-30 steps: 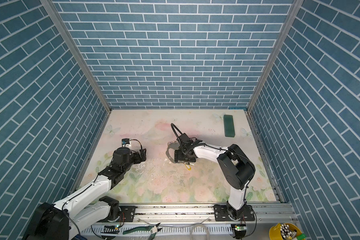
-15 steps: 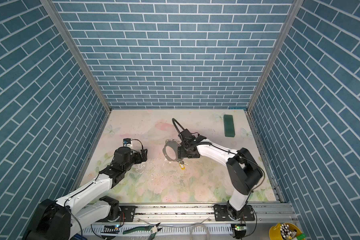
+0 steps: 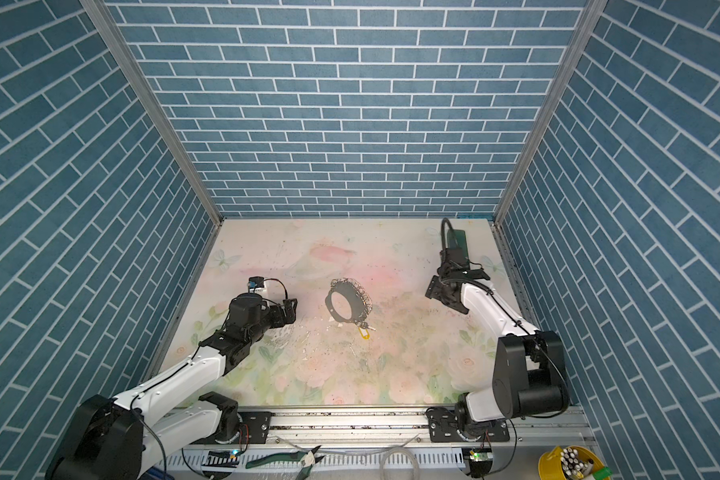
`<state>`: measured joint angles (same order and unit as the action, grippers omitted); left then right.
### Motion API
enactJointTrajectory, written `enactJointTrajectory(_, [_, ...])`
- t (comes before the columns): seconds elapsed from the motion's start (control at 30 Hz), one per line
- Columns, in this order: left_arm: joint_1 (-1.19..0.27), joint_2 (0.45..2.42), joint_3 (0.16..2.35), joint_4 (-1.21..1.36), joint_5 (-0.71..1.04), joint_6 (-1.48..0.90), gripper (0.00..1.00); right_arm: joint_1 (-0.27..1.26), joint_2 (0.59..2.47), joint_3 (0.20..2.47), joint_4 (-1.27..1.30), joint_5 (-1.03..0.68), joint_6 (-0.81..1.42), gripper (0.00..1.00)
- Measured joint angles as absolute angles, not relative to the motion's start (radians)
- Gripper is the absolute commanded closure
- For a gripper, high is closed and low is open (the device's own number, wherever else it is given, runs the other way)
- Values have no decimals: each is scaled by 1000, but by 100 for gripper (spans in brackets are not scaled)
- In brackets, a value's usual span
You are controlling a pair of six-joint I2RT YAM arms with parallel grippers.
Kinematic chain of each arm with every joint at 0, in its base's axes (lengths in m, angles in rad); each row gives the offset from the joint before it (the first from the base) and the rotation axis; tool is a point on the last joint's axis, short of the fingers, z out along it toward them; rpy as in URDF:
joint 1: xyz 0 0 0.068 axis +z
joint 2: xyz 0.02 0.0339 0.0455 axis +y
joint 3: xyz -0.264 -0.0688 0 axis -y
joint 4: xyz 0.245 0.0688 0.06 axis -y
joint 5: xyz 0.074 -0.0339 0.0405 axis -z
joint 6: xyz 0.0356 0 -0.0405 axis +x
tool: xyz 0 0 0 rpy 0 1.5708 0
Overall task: Put the keys on the keyring
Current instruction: 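Release the plate and move the right gripper over the red key fob, then lower the right gripper and grasp the red key fob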
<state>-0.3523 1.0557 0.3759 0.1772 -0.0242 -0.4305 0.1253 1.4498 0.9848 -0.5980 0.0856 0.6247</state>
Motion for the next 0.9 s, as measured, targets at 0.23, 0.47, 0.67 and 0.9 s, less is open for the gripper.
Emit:
enactJointTrajectory(0.23, [-352, 1056, 387, 177, -13, -430, 0, -81, 1581, 987, -526, 54, 629, 15])
enactJointTrajectory(0.47, [-352, 1063, 389, 177, -6, -430, 0, -144, 1716, 1017, -487, 40, 632, 16])
enactJointTrajectory(0.67, [-352, 1078, 389, 177, -6, -430, 0, -152, 1752, 1069, -474, 53, 630, 16])
enactJointTrajectory(0.9, [-352, 1089, 389, 178, -6, -430, 0, -152, 1765, 1111, -473, 60, 620, 16])
